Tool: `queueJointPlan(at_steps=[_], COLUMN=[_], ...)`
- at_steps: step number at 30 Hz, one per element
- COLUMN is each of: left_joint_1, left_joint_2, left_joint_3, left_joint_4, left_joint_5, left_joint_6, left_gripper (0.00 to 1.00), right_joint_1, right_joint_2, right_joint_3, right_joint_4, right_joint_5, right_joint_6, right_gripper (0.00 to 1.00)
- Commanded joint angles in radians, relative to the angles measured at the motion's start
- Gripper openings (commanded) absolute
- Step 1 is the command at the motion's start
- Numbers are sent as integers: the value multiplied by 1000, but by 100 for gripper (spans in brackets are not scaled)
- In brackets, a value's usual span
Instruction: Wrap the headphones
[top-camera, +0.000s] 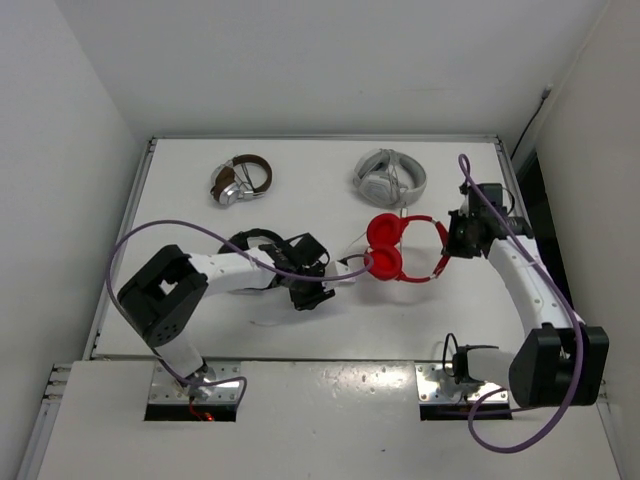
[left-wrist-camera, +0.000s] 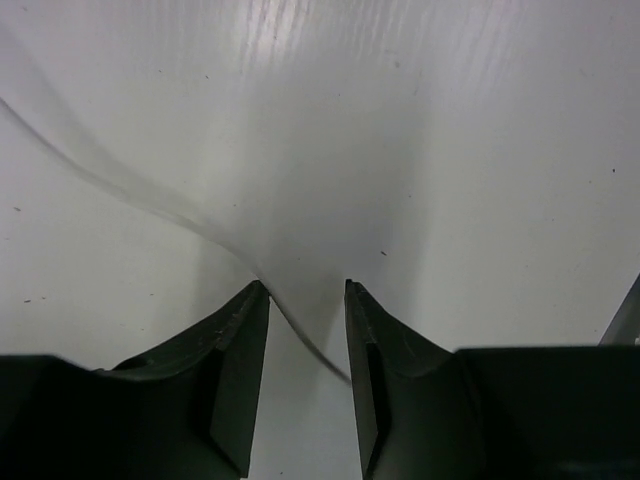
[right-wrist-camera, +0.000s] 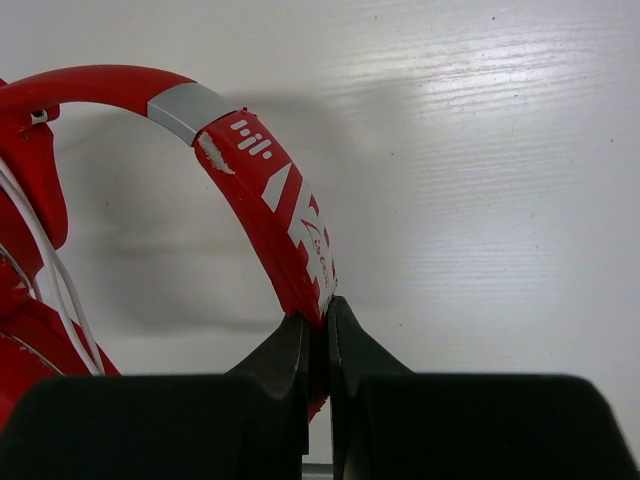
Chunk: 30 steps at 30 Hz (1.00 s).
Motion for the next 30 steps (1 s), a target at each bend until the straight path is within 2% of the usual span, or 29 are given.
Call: queueJointPlan(at_steps=[1,8,17,27,30], left_joint_1=[5,14,23,41,54], left_joint_2=[23,32,-65,-43,-43], left_joint_3=[32,9,-90,-71,-71], left_joint_4=[-40,-40,-58,-91,-100], left_joint_5=[-11,-11,-22,-56,-66], left_joint_6=[-10,-50,-61,-61,-52], left_gripper=[42,39,40,43,33], right_joint_1=[9,-22,-62,-62,-83], right_joint_2=[-60,-69,-69,-69,-69], right_joint_3=[13,13,13,13,13], right_joint_4=[35,35,35,26,26], right_joint_5=[-33,-56,-74,-85,-85], right_joint_6=[7,27,37,46,46], right_gripper=[0,0,0,0,0])
